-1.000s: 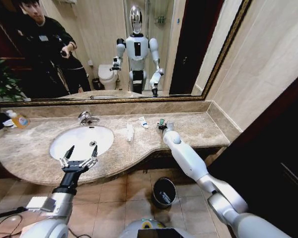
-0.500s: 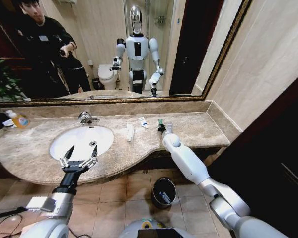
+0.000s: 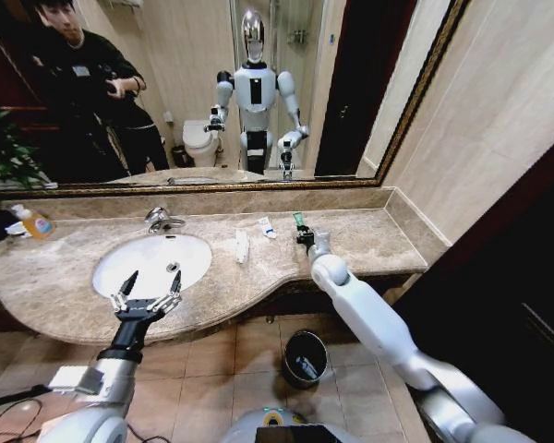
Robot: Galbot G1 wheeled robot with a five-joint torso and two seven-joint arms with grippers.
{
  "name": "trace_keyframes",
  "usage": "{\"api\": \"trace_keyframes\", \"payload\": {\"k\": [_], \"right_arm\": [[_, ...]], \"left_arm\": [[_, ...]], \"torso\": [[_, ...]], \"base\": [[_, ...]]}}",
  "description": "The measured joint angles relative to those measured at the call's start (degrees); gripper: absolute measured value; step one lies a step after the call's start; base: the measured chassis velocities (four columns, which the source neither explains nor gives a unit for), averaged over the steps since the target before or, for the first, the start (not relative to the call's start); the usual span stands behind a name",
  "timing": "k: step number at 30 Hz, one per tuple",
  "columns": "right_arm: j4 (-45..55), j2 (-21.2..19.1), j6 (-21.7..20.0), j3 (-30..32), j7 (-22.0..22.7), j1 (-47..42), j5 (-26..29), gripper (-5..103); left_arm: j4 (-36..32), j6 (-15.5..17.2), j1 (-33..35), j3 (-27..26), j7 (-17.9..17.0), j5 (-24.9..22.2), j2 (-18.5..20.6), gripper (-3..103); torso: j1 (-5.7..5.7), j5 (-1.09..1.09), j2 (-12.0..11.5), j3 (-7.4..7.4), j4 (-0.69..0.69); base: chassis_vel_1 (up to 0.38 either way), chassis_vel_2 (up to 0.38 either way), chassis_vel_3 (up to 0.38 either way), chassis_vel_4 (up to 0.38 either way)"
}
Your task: Pick up the trash from the sink and place it in the trash bin.
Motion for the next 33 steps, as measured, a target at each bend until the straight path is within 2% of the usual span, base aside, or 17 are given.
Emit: {"api": "trace_keyframes", "payload": {"k": [2,3,5,11,18,20,21,28,33], "right_arm": [[4.4,-2.9,2.0,1.8,-4.1,-4.7,-0.1,21],[4.4,-2.9,2.0,1.8,-4.1,-4.7,-0.1,21],[9.6,-6.1,3.5,3.7,-7.4,-10.1,-0.1,21],[17.5,-9.1,5.5,5.7,-7.9,-18.9,-0.6,21],[20.3,-7.8,6.4,10.1,-7.7,-28.2,-1.9,21],[20.8,-6.5,7.9,12.5,-8.4,-33.8,-3.4,21],[20.8,-6.5,7.9,12.5,-8.4,-33.8,-3.4,21],[18.5,-4.5,13.7,16.7,-13.8,-43.9,-7.4,21],[14.4,-3.4,18.0,16.9,-15.4,-46.2,-9.1,21]], "left_arm": [[0.0,0.0,0.0,0.0,0.0,0.0,0.0,100],[0.0,0.0,0.0,0.0,0.0,0.0,0.0,100],[0.0,0.0,0.0,0.0,0.0,0.0,0.0,100],[0.0,0.0,0.0,0.0,0.0,0.0,0.0,100],[0.0,0.0,0.0,0.0,0.0,0.0,0.0,100],[0.0,0.0,0.0,0.0,0.0,0.0,0.0,100],[0.0,0.0,0.0,0.0,0.0,0.0,0.0,100],[0.0,0.0,0.0,0.0,0.0,0.0,0.0,100],[0.0,0.0,0.0,0.0,0.0,0.0,0.0,100]], "torso": [[0.00,0.01,0.0,0.00,0.00],[0.00,0.01,0.0,0.00,0.00],[0.00,0.00,0.0,0.00,-0.02],[0.00,0.00,0.0,-0.01,0.00],[0.00,0.01,0.0,-0.01,0.00],[-0.01,0.01,0.0,-0.01,0.00],[-0.01,0.01,0.0,-0.01,0.00],[-0.01,-0.01,0.0,0.00,0.00],[0.00,-0.02,0.0,0.00,-0.01]], "base": [[0.000,0.000,0.000,0.000],[0.000,0.000,0.000,0.000],[0.000,0.000,0.000,0.000],[0.000,0.000,0.000,0.000],[0.000,0.000,0.000,0.000],[0.000,0.000,0.000,0.000],[0.000,0.000,0.000,0.000],[0.000,0.000,0.000,0.000],[0.000,0.000,0.000,0.000]]}}
